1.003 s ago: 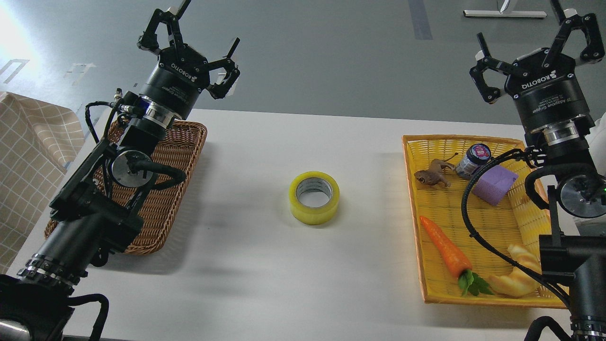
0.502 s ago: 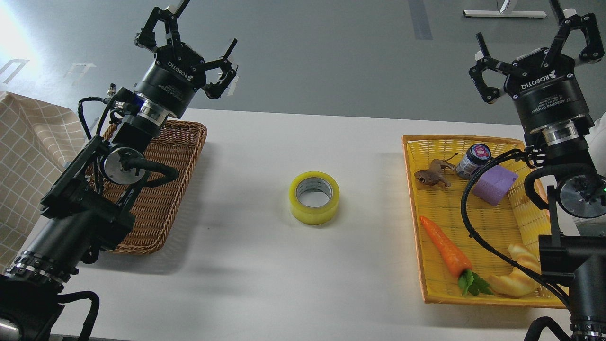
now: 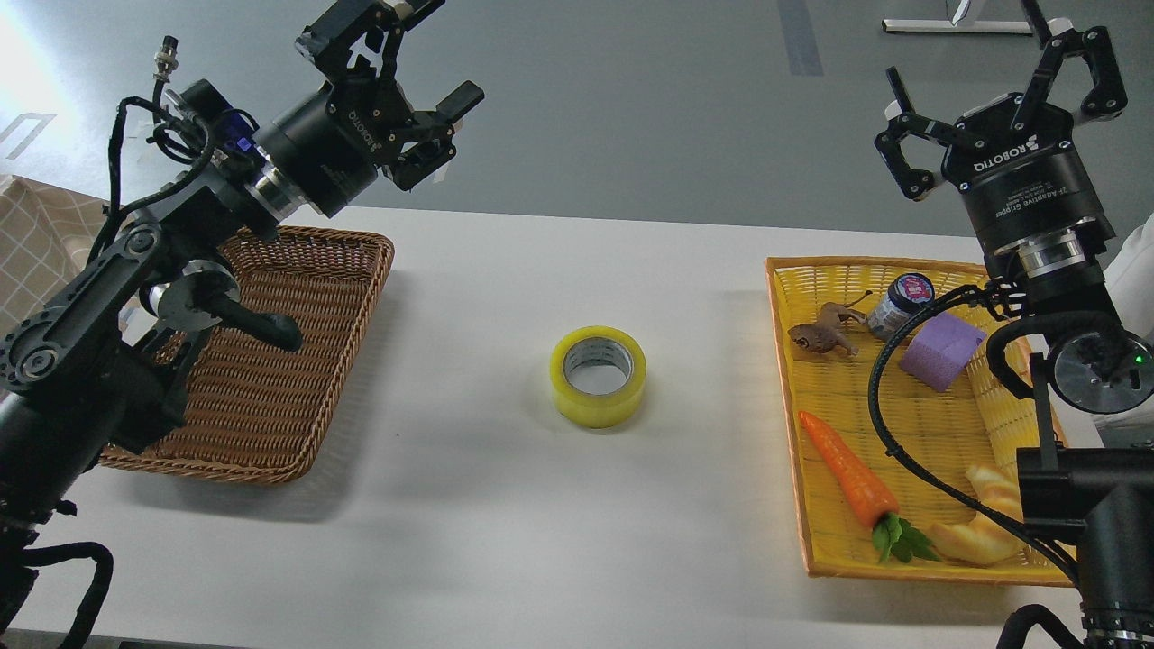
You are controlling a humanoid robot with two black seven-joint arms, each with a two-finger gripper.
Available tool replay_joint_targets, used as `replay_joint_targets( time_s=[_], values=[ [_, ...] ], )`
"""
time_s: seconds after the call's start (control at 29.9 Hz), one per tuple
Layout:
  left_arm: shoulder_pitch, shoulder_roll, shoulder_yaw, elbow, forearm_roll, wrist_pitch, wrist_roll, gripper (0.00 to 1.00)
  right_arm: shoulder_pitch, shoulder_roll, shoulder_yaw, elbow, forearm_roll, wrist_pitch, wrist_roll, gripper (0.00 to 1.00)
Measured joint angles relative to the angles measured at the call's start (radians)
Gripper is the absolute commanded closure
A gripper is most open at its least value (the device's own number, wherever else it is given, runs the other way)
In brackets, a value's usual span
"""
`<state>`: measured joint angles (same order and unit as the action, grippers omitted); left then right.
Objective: Place and transfer tape with both arms
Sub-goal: 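Reach the left gripper from the basket toward the tape roll on the table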
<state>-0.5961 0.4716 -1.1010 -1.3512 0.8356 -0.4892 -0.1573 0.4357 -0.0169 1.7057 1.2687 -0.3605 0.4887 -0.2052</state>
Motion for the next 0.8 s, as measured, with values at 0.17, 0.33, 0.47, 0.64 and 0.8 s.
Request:
replay_joint_targets(
  time_s=[0.17, 0.33, 0.47, 0.64, 0.8],
  values=[
    [-0.034, 0.016, 0.019, -0.028, 0.161, 0.0, 0.009, 0.02, -0.009, -0.001, 0.0, -0.002, 0.0, 0.0, 0.0, 0.0],
    [-0.095, 0.023, 0.132, -0.031, 0.387, 0.0, 0.027, 0.02, -0.02, -0.002, 0.0, -0.003, -0.001, 0.0, 0.0, 0.0],
    [-0.11, 0.017, 0.222, -0.029, 0.632, 0.0, 0.025, 0.02, -0.028, -0.002, 0.001, -0.001, -0.002, 0.0, 0.0, 0.0],
    [-0.113, 0.009, 0.283, -0.029, 0.89, 0.0, 0.025, 0.02, -0.027, -0.002, 0.001, 0.001, -0.002, 0.0, 0.0, 0.0],
    [-0.113, -0.019, 0.302, -0.029, 1.061, 0.0, 0.033, 0.02, -0.023, -0.002, 0.001, 0.001, -0.002, 0.0, 0.001, 0.0]
  ],
)
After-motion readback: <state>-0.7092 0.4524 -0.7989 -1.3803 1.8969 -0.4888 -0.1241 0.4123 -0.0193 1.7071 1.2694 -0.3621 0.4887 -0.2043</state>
